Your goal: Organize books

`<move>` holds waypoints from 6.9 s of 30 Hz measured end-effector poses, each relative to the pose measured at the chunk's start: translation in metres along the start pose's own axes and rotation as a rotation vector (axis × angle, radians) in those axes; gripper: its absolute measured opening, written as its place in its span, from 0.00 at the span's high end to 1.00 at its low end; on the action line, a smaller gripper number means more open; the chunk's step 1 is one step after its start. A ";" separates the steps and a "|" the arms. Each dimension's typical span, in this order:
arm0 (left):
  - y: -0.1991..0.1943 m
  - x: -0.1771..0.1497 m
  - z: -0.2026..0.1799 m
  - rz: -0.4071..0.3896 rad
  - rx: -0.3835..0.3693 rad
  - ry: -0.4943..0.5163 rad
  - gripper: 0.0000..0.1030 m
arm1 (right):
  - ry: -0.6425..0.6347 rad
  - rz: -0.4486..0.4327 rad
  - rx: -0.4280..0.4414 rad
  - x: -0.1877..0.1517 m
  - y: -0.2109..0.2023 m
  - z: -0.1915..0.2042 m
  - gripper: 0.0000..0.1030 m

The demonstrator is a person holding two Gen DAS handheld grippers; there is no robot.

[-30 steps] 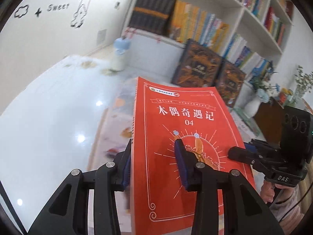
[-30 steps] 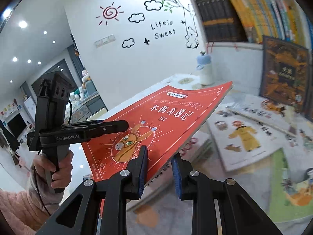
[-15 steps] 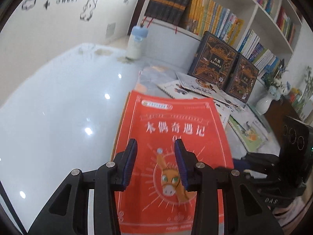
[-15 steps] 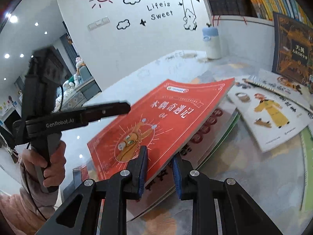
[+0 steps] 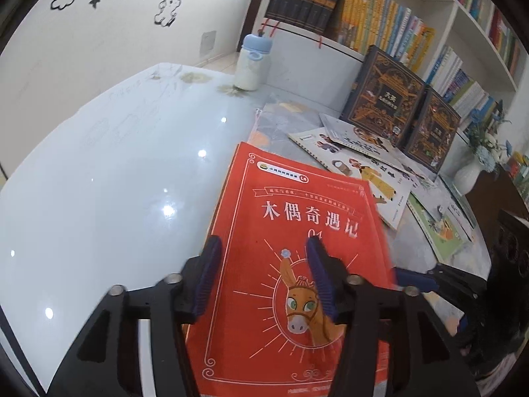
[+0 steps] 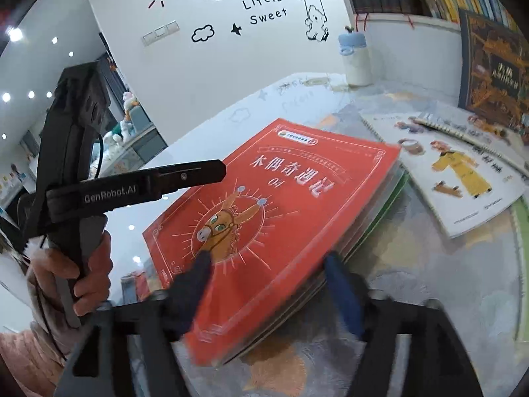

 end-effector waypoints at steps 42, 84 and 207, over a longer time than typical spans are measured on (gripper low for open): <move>0.167 0.007 -0.303 0.227 -0.077 0.344 0.41 | 0.484 0.026 -0.073 -0.078 -0.140 -0.323 0.21; 0.116 -0.052 -0.230 0.319 -0.389 0.197 0.54 | 0.440 -0.022 0.280 -0.161 -0.124 -0.244 0.78; -0.029 0.018 -0.146 0.065 -0.118 0.264 0.61 | 0.071 -0.046 0.083 -0.019 -0.158 -0.077 0.77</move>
Point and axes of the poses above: each gripper's, at about its wrist camera, not at the fingertips, and y roughly the way its jaws point, z to its left, x to its top, the point moved 5 cm from there along y, roughly the way its jaws point, and after that the axes turned 12 degrees about z, right-handed, at the moved point
